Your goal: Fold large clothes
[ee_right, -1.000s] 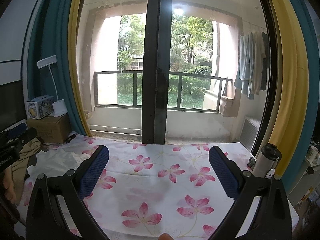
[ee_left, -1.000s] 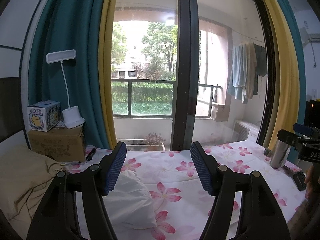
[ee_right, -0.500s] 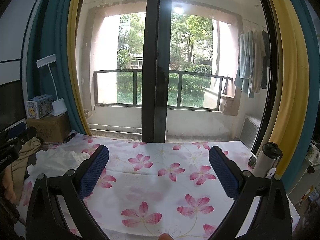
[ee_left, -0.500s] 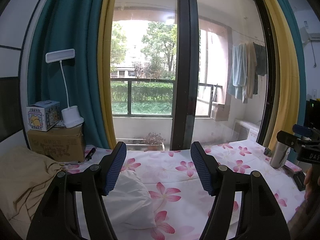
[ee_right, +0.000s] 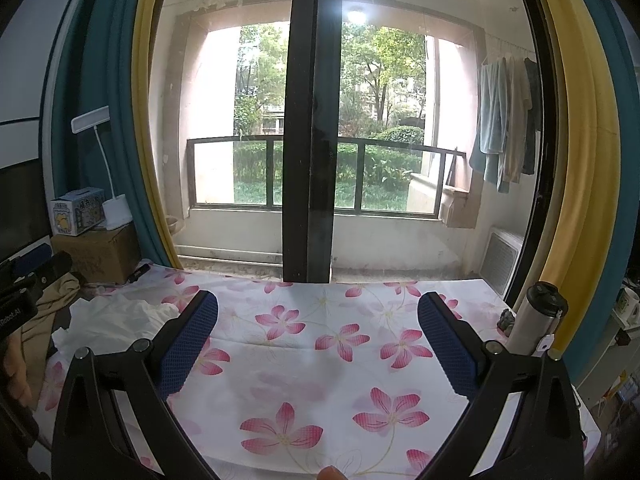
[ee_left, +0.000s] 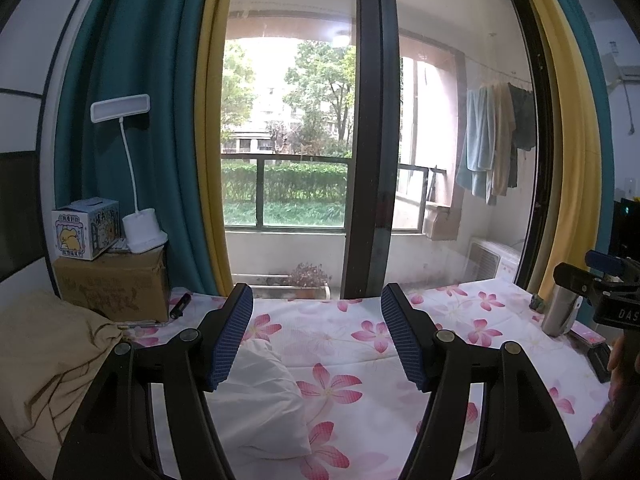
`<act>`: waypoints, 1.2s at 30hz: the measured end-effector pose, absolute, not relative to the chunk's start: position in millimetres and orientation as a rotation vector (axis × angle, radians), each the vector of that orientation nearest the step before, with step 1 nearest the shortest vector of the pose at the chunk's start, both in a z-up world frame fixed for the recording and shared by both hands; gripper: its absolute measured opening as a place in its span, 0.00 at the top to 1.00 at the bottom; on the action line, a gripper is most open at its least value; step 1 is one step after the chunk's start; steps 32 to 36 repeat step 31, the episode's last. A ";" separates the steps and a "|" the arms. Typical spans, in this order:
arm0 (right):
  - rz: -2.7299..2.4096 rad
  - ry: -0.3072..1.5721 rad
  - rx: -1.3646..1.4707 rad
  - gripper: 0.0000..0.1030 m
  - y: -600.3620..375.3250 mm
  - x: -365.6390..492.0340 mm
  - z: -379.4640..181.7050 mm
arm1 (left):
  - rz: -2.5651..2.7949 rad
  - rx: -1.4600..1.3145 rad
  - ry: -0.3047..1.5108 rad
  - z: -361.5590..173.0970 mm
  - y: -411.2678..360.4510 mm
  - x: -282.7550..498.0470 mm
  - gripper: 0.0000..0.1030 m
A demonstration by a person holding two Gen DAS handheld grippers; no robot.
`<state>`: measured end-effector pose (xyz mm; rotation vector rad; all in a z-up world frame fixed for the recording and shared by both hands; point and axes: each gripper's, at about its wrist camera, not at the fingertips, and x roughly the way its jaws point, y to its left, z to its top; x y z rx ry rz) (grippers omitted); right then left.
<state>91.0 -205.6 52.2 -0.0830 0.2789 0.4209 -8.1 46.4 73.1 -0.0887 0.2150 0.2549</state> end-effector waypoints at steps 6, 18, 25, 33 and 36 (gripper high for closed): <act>0.421 0.285 -0.084 0.04 -205.3 93.6 50.8 | 0.256 -0.089 0.222 71.6 44.0 -6.3 0.32; 0.425 0.295 -0.088 0.04 -205.2 99.6 48.8 | 0.252 -0.089 0.227 71.0 40.4 -1.7 0.32; 0.423 0.301 -0.088 0.04 -205.1 102.5 48.1 | 0.250 -0.091 0.229 70.7 38.5 0.6 0.32; 0.425 0.305 -0.086 0.04 -206.1 105.6 46.7 | 0.248 -0.088 0.238 69.7 35.3 6.4 0.32; 0.425 0.305 -0.086 0.04 -206.1 105.6 46.7 | 0.248 -0.088 0.238 69.7 35.3 6.4 0.32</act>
